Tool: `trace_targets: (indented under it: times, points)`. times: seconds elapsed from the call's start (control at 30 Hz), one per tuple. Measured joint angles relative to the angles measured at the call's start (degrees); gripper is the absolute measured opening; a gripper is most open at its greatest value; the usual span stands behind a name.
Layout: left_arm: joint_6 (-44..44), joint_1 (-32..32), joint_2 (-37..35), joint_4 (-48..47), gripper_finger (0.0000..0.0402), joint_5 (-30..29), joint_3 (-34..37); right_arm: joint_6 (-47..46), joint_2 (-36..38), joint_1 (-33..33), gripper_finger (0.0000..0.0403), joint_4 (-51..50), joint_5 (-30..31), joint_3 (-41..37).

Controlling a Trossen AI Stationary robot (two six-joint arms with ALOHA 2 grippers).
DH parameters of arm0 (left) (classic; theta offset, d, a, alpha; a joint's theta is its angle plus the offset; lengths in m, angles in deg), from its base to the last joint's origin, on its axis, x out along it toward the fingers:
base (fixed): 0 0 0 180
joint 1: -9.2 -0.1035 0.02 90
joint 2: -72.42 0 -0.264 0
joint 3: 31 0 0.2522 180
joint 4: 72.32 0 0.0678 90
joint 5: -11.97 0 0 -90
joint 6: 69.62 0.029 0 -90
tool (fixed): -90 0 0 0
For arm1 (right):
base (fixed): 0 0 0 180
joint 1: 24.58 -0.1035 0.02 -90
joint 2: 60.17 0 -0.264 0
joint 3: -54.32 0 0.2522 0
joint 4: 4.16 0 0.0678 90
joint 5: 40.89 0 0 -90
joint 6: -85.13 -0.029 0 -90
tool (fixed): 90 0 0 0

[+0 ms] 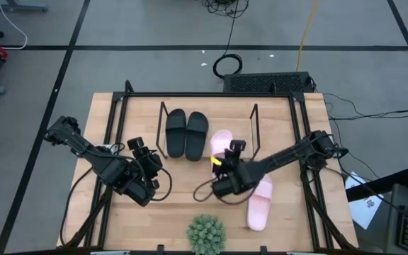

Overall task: Pick and place slides into the shelf
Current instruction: Put the left pink slide on the shelf

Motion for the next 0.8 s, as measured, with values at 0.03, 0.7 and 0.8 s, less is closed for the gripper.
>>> trace_targets:
  times: [0.03, 0.7, 0.8]
  points:
    - [-0.1, 0.0, 0.0, 0.0, 0.0189, 0.0, 0.0, 1.1, 0.0, 1.0, 0.0000, 0.8, 0.0, 0.0]
    - [0.0, 0.0, 0.0, 0.0, 0.0189, 0.6, 0.0, 11.0, 0.0, 13.0, 0.0000, 6.6, -0.4, 0.0]
    - [0.0, 0.0, 0.0, 0.0, 0.0189, 0.6, 0.0, 13.0, 0.0, 13.6, 0.0000, 8.6, -1.6, 0.0]
